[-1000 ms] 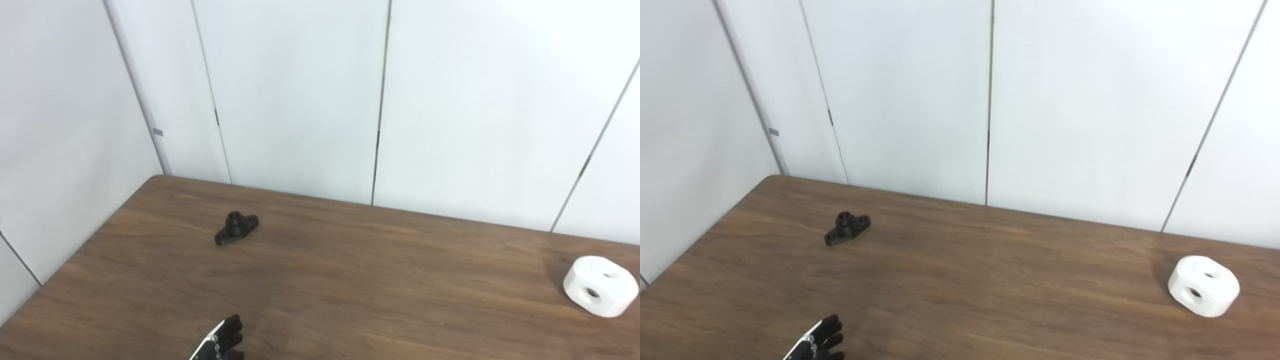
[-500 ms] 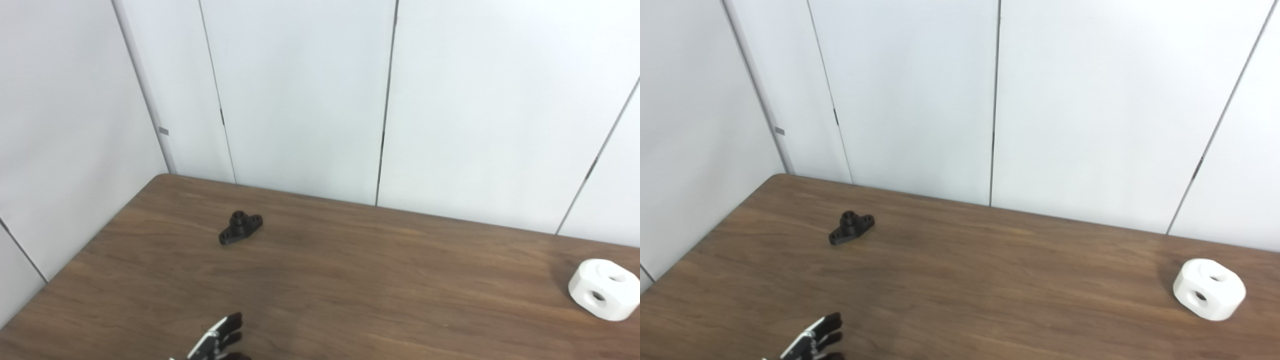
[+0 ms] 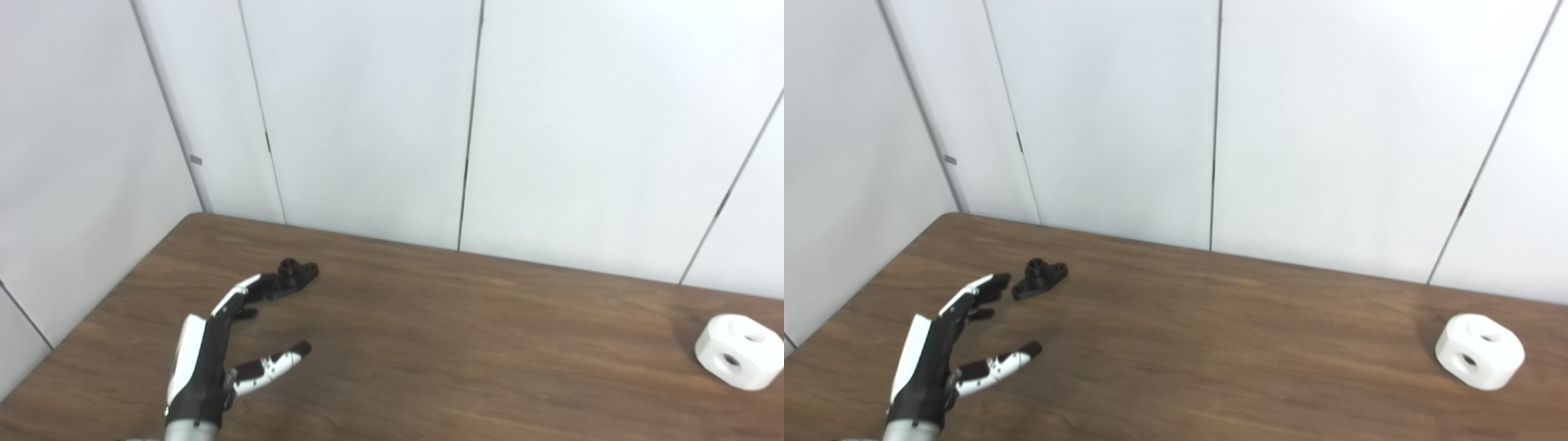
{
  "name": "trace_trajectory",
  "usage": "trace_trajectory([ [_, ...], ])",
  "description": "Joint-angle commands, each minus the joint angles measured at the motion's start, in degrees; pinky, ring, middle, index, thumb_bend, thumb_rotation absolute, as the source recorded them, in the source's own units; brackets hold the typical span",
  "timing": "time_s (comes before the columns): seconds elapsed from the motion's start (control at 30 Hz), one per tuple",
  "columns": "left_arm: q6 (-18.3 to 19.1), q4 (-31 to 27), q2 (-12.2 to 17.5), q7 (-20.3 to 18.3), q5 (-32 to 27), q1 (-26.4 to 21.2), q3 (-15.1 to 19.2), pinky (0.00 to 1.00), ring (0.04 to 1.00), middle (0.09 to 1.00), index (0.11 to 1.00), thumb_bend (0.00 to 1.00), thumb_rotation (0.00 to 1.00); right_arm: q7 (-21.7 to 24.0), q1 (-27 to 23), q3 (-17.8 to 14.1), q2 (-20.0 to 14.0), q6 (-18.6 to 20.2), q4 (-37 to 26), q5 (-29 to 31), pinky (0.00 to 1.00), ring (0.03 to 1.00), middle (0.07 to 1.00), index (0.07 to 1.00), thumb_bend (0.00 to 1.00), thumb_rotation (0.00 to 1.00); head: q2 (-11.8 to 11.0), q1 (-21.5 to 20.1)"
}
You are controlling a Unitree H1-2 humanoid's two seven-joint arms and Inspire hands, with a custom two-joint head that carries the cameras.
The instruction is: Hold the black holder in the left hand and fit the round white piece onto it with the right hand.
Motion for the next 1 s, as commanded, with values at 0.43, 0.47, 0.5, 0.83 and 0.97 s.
trace_trajectory([
  [0.43,5.1,10.0,6.1,0.5,13.4,-12.7,-1.1,0.94,0.964,0.934,0.844,0.82,0.29,-2.8,1.2,-1.1,-0.1,4.2,-1.2,-0.9,1.0,0.979,0.98,0.987,0.52,1.0,0.5,-0.5],
  [0.47,4.6,11.3,6.5,1.0,13.4,-13.3,-1.2,0.95,0.966,0.934,0.841,0.82,0.3,-2.8,1.3,-1.1,-0.1,4.3,-1.3,-0.9,1.0,0.979,0.979,0.985,0.52,1.0,0.6,-0.5],
  [0.5,4.4,12.2,6.8,1.3,13.4,-13.7,-1.2,0.97,0.966,0.931,0.838,0.82,0.31,-2.7,1.4,-1.1,-0.1,4.4,-1.3,-0.8,1.0,0.979,0.979,0.984,0.52,1.0,0.6,-0.5],
  [0.83,4.1,25.8,11.9,4.4,18.3,-20.5,-4.8,1.0,0.936,0.894,0.809,0.84,0.36,-3.2,1.5,-0.9,0.1,4.9,-1.6,-2.0,0.96,0.963,0.966,0.971,0.54,1.0,0.8,-1.0],
  [0.97,4.2,30.1,12.8,5.2,18.3,-22.9,-5.7,1.0,0.943,0.898,0.804,0.85,0.38,-3.4,1.6,-0.8,0.2,5.2,-1.8,-2.1,0.96,0.966,0.967,0.976,0.53,1.0,0.9,-1.3],
])
